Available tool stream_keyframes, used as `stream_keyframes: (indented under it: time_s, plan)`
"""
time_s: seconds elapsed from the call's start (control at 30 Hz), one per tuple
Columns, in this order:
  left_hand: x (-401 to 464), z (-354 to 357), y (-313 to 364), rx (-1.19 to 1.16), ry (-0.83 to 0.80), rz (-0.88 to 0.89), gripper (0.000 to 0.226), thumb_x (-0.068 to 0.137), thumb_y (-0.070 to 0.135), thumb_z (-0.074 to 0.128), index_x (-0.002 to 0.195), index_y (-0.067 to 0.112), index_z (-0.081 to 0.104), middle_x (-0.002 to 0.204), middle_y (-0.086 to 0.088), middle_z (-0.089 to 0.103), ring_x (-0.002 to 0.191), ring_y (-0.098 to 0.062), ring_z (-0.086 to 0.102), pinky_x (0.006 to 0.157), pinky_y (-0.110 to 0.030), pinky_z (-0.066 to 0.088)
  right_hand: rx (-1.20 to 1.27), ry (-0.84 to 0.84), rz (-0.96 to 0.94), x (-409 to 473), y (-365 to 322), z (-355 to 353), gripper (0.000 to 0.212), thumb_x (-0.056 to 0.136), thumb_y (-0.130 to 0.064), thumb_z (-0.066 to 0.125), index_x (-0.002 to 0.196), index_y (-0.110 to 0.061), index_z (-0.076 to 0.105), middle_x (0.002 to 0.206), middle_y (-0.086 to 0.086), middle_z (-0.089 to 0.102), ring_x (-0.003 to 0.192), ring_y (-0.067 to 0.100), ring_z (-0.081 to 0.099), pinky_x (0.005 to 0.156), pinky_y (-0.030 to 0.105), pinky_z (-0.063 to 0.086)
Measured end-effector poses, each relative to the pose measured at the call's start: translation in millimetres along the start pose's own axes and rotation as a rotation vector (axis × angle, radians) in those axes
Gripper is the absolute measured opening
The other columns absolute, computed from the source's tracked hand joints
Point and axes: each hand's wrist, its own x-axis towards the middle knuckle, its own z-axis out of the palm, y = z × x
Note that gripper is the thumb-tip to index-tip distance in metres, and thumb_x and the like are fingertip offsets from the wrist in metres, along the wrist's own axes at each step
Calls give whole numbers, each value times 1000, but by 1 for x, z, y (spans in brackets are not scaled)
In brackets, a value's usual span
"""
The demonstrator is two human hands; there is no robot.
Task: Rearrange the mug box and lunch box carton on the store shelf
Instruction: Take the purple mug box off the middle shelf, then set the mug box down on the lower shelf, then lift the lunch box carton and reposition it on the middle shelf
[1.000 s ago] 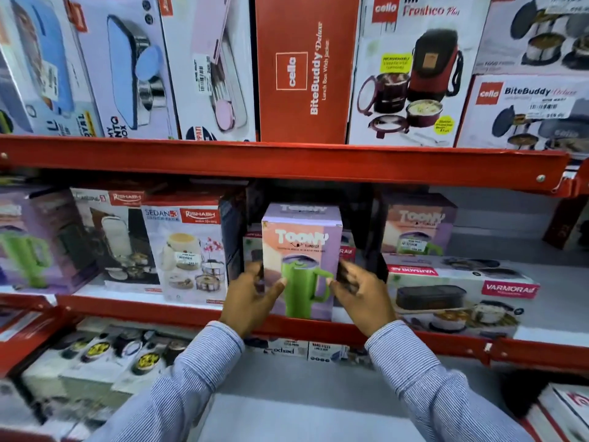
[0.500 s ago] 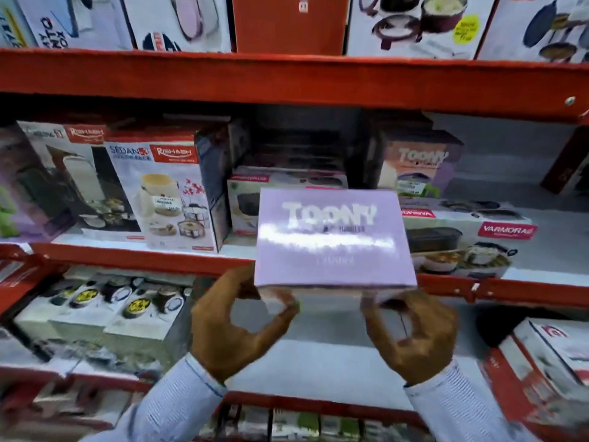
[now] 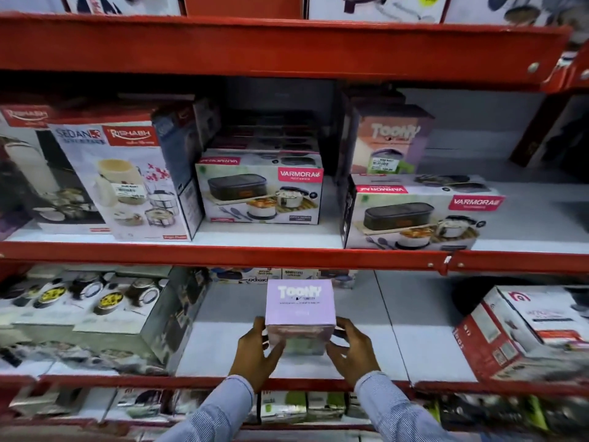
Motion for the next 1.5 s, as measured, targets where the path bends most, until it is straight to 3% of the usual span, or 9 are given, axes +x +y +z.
stream_keyframes:
  time_s: [0.23,0.57,0.73,0.83,1.03,1.17,1.33,1.43,1.5]
  plan:
    - [12,14,-21,107,-45,-84,47,95,28,62,139,18,49,121,5,71,105,-20,73,69,-6,51,-172,-41,100,13,23,5,43,88,-10,66,125,-31,60,119,-12,69,92,-21,63,72,1,51]
    - [5,-9,5,191,-4,-148,62,93,28,66,150,19,42,135,3,65,111,-25,72,90,-34,58,-144,-66,43,5,-5,-13,50,89,-10,66,126,-41,55,128,-5,66,113,12,65,82,6,52]
    - [-5,-39,73,411,356,360,29,86,34,62,107,21,76,99,2,80,78,-15,75,68,-29,62,-345,411,-410,-4,-59,-62,40,87,-22,57,125,-34,59,126,-7,66,114,8,61,95,36,57]
    - [20,-45,136,557,488,705,40,85,36,65,117,14,72,119,-5,76,101,-22,71,83,-36,57,-537,636,-600,17,-102,-107,45,90,-29,55,133,-18,55,144,9,57,139,22,46,114,45,39]
    - [71,-20,220,841,374,692,86,91,62,41,159,12,22,170,-15,17,158,-34,10,124,-62,14,-943,772,-282,53,-141,-170,79,92,-61,31,158,-24,11,169,13,-1,155,35,-9,122,58,-9]
    - [85,2,227,858,251,570,95,91,70,27,161,9,5,170,-19,-4,158,-37,-6,126,-60,5,-994,768,-128,60,-124,-191,83,92,-65,24,158,-24,-2,168,15,-9,153,40,-12,120,70,2]
    - [90,17,225,663,141,462,99,92,69,28,160,8,-8,170,-16,-15,157,-30,-16,130,-47,2,-851,764,-69,64,-110,-209,87,94,-65,25,158,-15,-7,167,17,-10,154,37,-13,123,58,-4]
    - [89,21,227,417,70,379,97,94,62,46,161,14,-4,172,-10,3,159,-28,8,129,-45,18,-563,639,3,69,-105,-216,84,96,-51,39,157,-14,-5,168,18,4,154,37,7,125,54,13]
    - [89,22,233,200,38,293,88,94,48,59,161,16,11,163,-6,37,147,-27,42,121,-41,37,-287,560,66,71,-109,-221,75,98,-34,51,157,-15,10,156,19,39,140,37,44,115,50,40]
